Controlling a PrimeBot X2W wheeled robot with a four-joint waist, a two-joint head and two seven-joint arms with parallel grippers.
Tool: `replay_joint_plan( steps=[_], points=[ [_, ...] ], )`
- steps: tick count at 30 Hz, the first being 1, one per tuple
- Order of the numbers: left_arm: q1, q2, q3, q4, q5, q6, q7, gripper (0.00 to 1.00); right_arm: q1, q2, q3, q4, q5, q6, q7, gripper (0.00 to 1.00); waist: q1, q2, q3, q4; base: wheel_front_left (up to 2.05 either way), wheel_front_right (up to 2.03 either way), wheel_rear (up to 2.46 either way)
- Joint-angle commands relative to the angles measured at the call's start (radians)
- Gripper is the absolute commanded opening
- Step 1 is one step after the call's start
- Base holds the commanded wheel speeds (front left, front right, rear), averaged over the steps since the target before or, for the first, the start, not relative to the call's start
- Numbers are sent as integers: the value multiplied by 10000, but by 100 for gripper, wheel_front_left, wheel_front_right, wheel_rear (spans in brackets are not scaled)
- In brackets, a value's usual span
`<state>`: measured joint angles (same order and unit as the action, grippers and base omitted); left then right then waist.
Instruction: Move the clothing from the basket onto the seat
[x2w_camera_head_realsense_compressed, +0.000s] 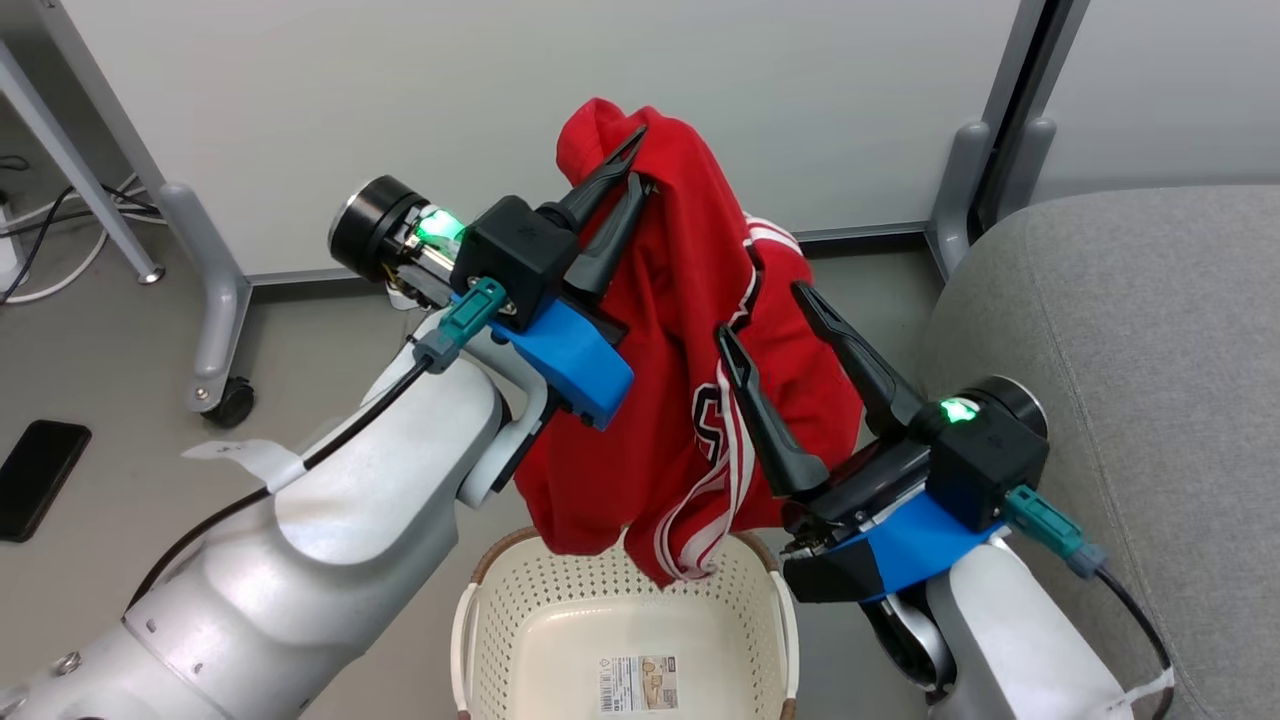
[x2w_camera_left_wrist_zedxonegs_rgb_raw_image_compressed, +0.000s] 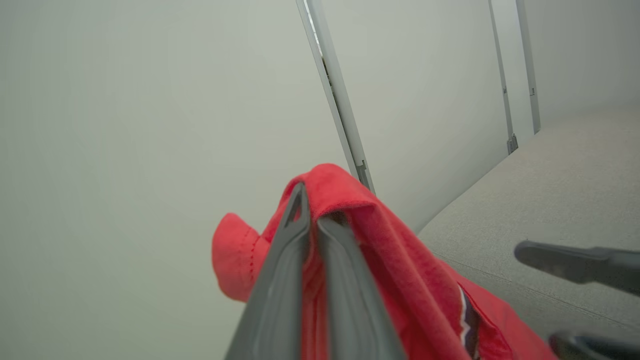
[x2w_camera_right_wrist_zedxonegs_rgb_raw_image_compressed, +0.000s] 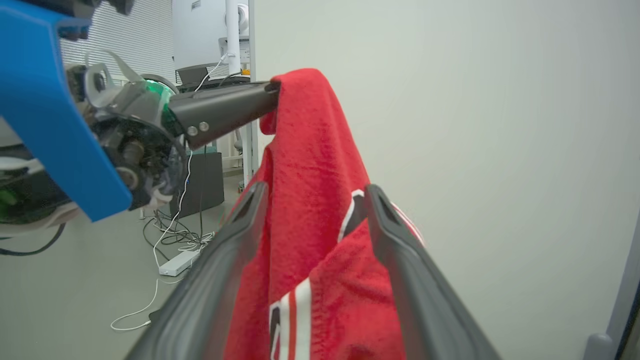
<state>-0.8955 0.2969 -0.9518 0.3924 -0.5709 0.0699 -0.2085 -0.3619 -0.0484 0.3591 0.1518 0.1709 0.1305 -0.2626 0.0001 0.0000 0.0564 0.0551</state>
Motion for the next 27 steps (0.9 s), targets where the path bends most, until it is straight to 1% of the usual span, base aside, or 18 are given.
replay_joint_plan(
  steps=[1,7,9,10,15,17,24,27],
  points=[
    [-223,-97,-21,37,87,-21,-73,0,-355,-35,131,144,163,5,-35,100,-1,0,87,84,0,0,0],
    [-433,-376,-125,112,142,-21,-89,0,-959,-29,347,800,334,5,-35,100,-1,0,228,212,0,0,0],
    [-563,-576,-199,148,188,-34,-117,0,-1251,-35,419,1265,435,5,-33,100,-1,0,313,298,0,0,0],
    [-563,-576,-199,148,188,-34,-117,0,-1251,-35,419,1265,435,5,-33,100,-1,0,313,298,0,0,0],
    [-785,-924,-346,228,264,-36,-141,0,-1727,-34,459,1997,550,5,-32,100,-1,0,477,480,0,0,0],
    [-898,-1142,-436,266,309,-35,-147,0,-1930,-31,522,2357,672,5,-21,100,-1,0,533,593,0,0,0],
    [-1073,-1524,-548,325,342,-29,-219,0,-2359,-32,567,2914,876,5,-21,100,-1,0,554,788,0,0,0],
    [-1133,-1641,-582,337,335,-35,-248,0,-2508,-34,418,3096,949,5,-21,100,-1,0,526,855,0,0,0]
  ],
)
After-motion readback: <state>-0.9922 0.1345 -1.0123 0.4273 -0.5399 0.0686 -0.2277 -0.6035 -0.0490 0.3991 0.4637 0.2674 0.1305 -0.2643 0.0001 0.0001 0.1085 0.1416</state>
